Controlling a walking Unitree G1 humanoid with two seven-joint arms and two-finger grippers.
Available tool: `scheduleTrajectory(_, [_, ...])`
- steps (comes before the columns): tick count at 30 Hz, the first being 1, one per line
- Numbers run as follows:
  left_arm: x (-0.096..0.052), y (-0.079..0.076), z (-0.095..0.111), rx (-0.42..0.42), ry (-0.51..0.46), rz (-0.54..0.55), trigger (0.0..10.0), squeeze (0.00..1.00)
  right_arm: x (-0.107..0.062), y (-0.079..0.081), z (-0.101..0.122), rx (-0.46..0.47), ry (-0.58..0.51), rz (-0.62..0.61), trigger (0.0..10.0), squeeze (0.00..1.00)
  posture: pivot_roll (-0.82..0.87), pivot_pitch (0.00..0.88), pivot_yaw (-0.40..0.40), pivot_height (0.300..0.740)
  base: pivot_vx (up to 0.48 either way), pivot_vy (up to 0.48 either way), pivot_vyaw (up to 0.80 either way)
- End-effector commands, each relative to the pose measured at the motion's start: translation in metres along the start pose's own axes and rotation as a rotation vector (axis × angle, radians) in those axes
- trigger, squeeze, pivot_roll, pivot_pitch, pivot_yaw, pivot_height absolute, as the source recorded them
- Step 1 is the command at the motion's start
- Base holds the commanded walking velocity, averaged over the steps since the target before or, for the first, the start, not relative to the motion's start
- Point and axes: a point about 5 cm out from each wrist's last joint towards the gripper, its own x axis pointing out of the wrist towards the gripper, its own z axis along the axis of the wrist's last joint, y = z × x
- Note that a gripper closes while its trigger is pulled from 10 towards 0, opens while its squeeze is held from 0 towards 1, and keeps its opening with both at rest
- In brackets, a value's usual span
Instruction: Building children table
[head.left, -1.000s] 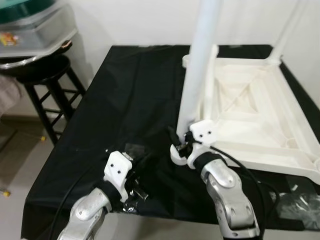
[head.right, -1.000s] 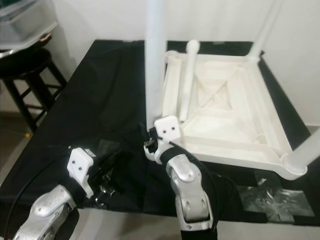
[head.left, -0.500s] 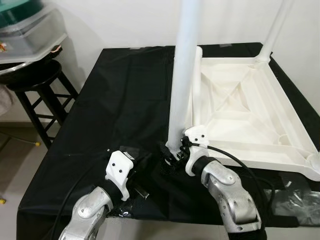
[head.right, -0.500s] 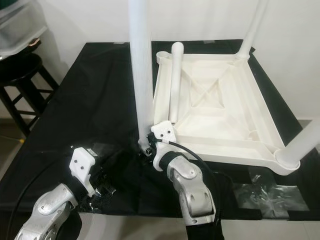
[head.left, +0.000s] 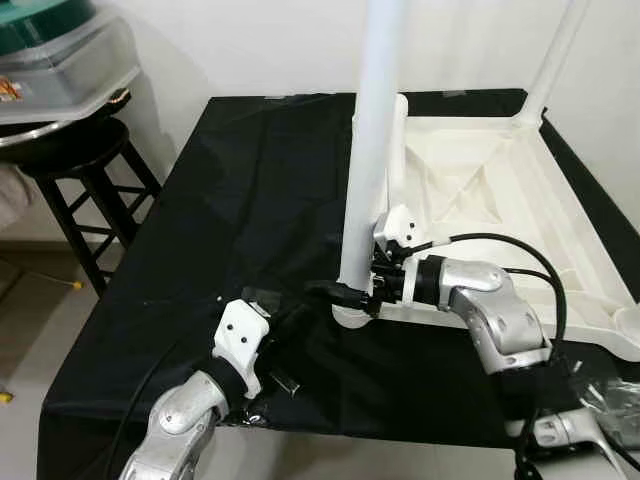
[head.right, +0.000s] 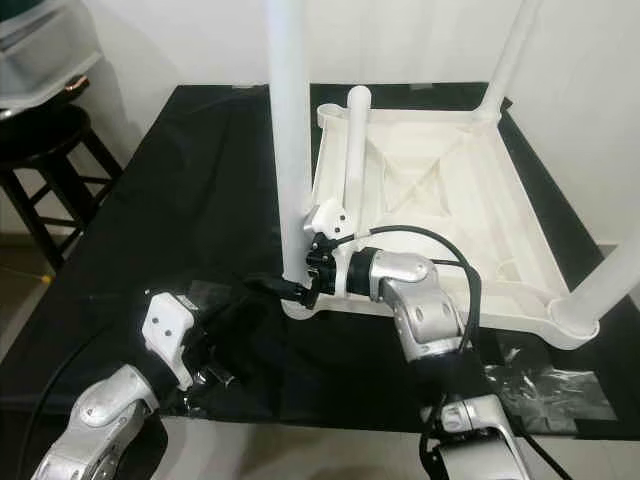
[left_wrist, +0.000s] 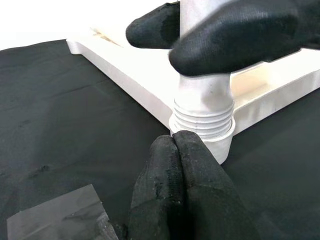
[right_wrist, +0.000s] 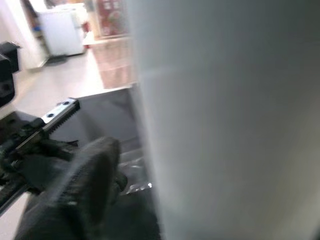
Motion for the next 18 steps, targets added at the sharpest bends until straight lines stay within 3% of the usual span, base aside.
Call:
scheduleTrajectory(1, [-0.002, -0.003, -0.003, -0.003, 0.008, 0.003, 10.0, 0.00, 0.005, 0.006, -0.002, 0.024, -0.009, 0.146, 0.0, 0.00, 0.02, 0.133, 0.043, 0.740, 0.000, 0.000, 0.00])
scheduleTrajectory(8, [-0.002, -0.003, -0.002, -0.003, 0.005, 0.002, 10.0, 0.00, 0.004, 0.003, -0.006, 0.025, -0.001, 0.147, 0.0, 0.00, 0.02, 0.138, 0.041, 0.740, 0.000, 0.000, 0.00])
scheduleTrajectory(11, [-0.003, -0.003, -0.002, -0.003, 0.002, 0.003, 10.0, 0.00, 0.002, 0.002, -0.010, 0.019, -0.012, 0.071, 0.0, 0.00, 0.01, 0.147, 0.040, 0.740, 0.000, 0.000, 0.00])
scheduleTrajectory(13, [-0.004, -0.002, 0.000, -0.004, -0.002, 0.004, 10.0, 0.00, 0.000, 0.008, -0.017, 0.061, -0.047, -0.128, 0.0, 0.00, 0.00, 0.164, 0.039, 0.740, 0.000, 0.000, 0.00])
scheduleTrajectory(15, [-0.004, -0.002, 0.000, -0.004, -0.002, 0.004, 10.0, 0.00, 0.000, 0.008, -0.017, 0.061, -0.047, -0.128, 0.0, 0.00, 0.00, 0.164, 0.039, 0.740, 0.000, 0.000, 0.00])
scheduleTrajectory(16, [-0.005, -0.001, 0.000, -0.005, -0.002, 0.004, 10.0, 0.00, 0.006, 0.017, -0.027, 0.099, -0.037, -0.261, 0.0, 0.00, -0.01, 0.168, 0.033, 0.740, 0.000, 0.000, 0.00])
scheduleTrajectory(17, [-0.005, -0.001, 0.000, -0.005, -0.002, 0.004, 10.0, 0.00, 0.006, 0.017, -0.027, 0.099, -0.037, -0.261, 0.0, 0.00, -0.01, 0.168, 0.033, 0.740, 0.000, 0.000, 0.00])
scheduleTrajectory(18, [-0.006, -0.001, 0.000, -0.005, -0.003, 0.003, 10.0, 0.00, 0.011, 0.023, -0.036, 0.132, -0.025, -0.453, 0.0, 0.00, -0.01, 0.169, 0.036, 0.740, 0.000, 0.000, 0.00])
